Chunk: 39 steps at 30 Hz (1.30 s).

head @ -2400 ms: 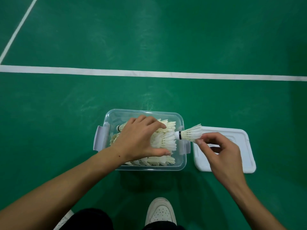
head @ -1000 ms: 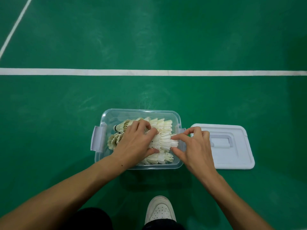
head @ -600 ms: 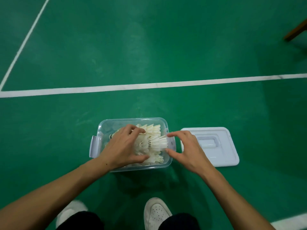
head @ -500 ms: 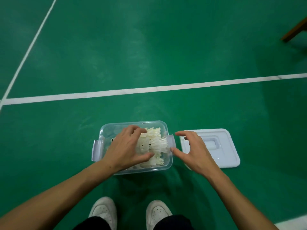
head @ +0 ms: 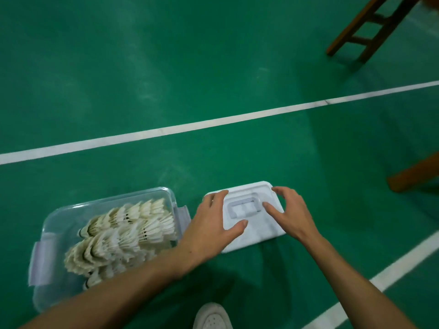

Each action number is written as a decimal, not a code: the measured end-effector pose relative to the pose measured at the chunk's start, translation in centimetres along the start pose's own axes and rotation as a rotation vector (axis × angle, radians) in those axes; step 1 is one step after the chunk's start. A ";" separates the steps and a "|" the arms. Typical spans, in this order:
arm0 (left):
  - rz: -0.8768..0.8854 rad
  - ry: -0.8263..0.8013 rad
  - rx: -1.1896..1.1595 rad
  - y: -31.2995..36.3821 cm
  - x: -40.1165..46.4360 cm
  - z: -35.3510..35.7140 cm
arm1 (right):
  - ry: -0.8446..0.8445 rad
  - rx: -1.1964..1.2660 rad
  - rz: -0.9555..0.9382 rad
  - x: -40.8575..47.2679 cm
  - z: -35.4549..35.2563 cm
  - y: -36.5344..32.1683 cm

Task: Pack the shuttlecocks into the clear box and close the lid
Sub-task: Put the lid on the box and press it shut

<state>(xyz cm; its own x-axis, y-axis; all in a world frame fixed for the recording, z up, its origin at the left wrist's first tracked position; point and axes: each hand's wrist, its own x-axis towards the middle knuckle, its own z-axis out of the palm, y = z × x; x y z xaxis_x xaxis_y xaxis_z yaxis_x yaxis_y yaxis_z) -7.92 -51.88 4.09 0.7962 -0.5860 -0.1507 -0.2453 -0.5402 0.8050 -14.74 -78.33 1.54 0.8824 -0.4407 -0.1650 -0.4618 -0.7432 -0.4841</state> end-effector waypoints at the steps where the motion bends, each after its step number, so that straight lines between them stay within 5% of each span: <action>1: -0.048 -0.017 0.000 0.1 0.5 1.4 | -0.021 -0.035 0.024 0.5 0.2 1.2; 9: -0.547 -0.120 -0.015 -2.8 4.1 7.2 | -0.144 -0.123 0.149 1.8 3.0 6.2; 17: -0.529 -0.026 -0.102 -0.8 4.9 8.0 | -0.034 0.033 0.187 0.9 3.7 6.5; 29: -0.202 0.241 -0.145 3.5 2.7 -1.9 | 0.328 0.170 0.101 1.0 -3.8 -0.1; 39: -0.306 0.523 -0.042 -3.6 -9.1 -15.1 | 0.223 0.319 -0.096 -3.4 2.0 -15.0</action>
<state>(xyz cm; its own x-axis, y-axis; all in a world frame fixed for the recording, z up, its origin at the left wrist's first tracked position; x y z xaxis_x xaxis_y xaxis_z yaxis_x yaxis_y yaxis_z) -5.98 -35.48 11.27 0.9959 -0.0277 -0.0856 0.0513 -0.6070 0.7930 -10.59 -64.63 7.65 0.8628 -0.5010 0.0676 -0.2953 -0.6081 -0.7369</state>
